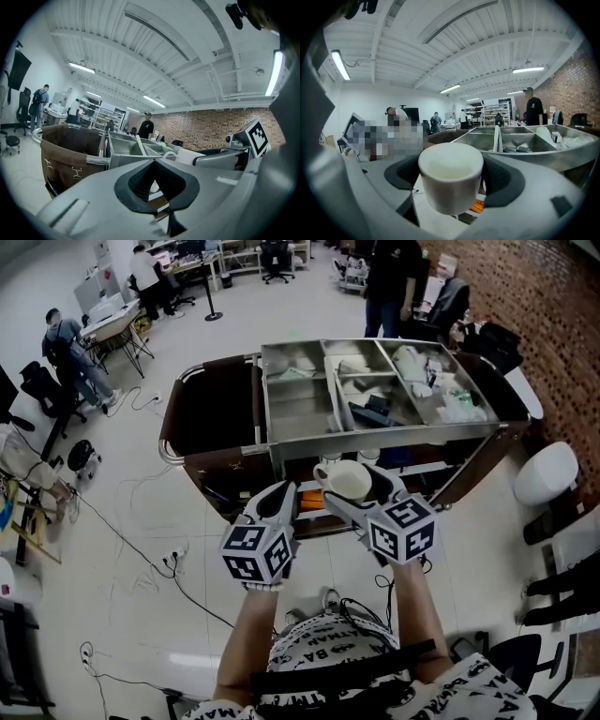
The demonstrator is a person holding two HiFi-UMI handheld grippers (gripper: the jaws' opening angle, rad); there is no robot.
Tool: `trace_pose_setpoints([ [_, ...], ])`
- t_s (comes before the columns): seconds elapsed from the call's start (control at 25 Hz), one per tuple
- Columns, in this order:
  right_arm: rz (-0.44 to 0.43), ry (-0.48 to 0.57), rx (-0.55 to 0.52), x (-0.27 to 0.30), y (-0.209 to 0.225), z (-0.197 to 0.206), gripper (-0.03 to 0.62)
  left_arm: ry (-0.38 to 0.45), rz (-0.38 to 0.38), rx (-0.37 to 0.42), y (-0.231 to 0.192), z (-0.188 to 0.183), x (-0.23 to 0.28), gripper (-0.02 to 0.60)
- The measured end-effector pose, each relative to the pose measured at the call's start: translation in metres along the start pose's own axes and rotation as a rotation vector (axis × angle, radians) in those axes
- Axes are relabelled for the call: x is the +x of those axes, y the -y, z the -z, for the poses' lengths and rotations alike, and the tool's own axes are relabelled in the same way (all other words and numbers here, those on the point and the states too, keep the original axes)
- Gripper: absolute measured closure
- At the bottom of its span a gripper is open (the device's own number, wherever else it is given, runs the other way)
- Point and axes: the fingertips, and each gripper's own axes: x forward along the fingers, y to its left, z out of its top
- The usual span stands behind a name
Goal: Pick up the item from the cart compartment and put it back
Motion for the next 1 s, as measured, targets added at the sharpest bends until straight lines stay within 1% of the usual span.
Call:
trace_pose_setpoints([
  [0.16,-0.011,-0.007,-0.002,0.007,0.002,0.0,0.18,0.002,-0.005,-0.003,-0.003,-0.001,0.004,0.581],
  [0.28,-0.017,-0.003,-0.012,0.013,0.006,-0.008,0.18,0.004,-0.007,-0.001,-0.005,-0.004,0.007,0.581],
  [0.52,-0.035,0.035,-0.058,0.027,0.022,-0.05,0.18,0.015,-0.011,0.012,-0.011,-0.014,0.016,0.581],
  [0.76,-0.048,0.058,-0.138,0.053,0.036,-0.099,0.18,0.037,-0.023,0.027,-0.02,-0.03,0.028,0.581],
  [1.0,-0.094,0.05,-0.146,0.093,0.049,-0.128,0.18,0.042,-0.042,0.031,-0.037,-0.039,0.041,0.581],
])
